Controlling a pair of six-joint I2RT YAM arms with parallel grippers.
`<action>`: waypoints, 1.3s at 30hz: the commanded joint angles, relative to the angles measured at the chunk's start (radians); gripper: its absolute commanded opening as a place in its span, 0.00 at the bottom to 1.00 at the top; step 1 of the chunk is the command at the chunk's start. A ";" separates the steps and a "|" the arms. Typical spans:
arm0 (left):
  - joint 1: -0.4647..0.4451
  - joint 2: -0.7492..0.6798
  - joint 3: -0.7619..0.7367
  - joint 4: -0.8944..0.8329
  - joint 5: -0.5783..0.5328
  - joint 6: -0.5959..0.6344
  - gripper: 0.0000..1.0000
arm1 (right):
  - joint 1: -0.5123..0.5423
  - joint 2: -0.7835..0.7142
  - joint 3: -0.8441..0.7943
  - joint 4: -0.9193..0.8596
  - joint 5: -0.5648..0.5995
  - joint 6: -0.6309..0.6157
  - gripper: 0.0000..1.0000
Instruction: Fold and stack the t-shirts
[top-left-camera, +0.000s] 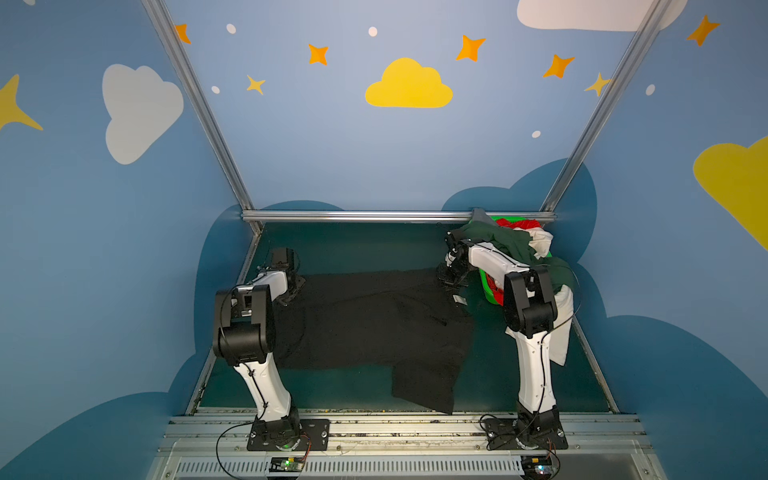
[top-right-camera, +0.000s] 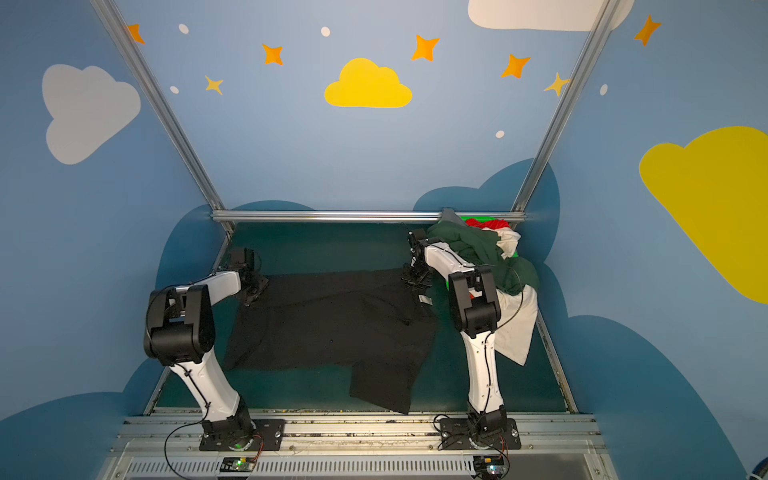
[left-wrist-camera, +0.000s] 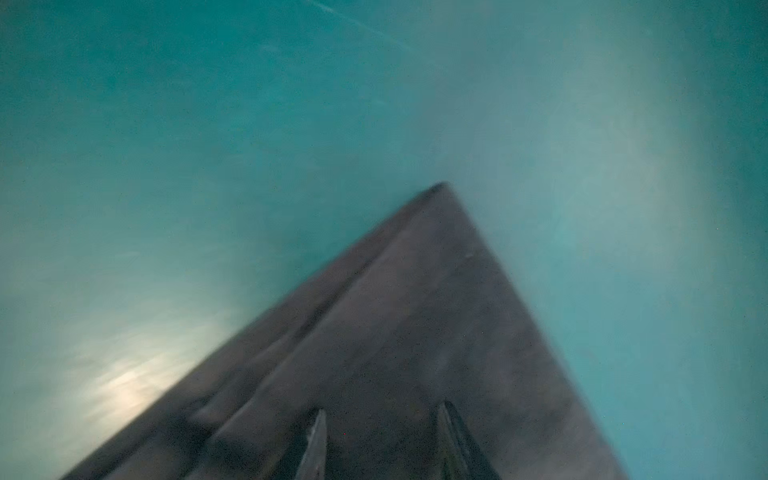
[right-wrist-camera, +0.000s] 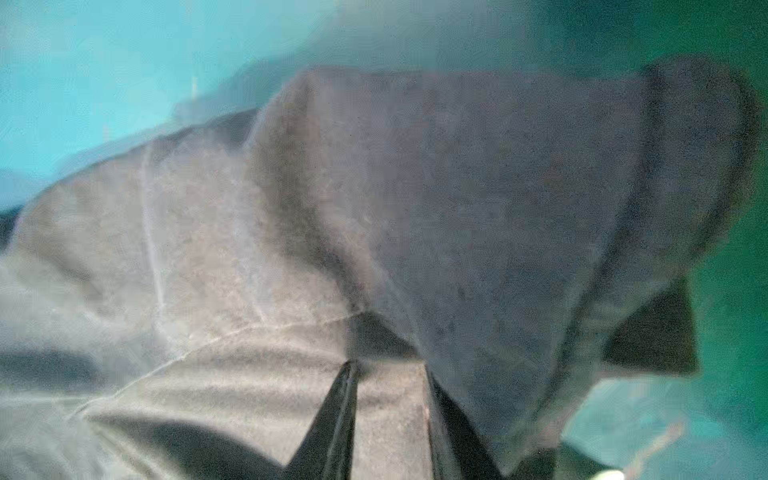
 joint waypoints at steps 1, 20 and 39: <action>0.000 0.106 0.065 -0.074 0.079 -0.008 0.43 | -0.012 0.095 0.106 -0.083 0.082 -0.025 0.30; 0.005 0.094 0.283 -0.232 -0.014 0.030 0.59 | -0.046 0.059 0.332 -0.158 0.111 -0.041 0.55; -0.186 -0.693 -0.441 -0.231 -0.153 -0.035 0.99 | -0.035 -0.743 -0.737 0.105 -0.012 0.067 0.89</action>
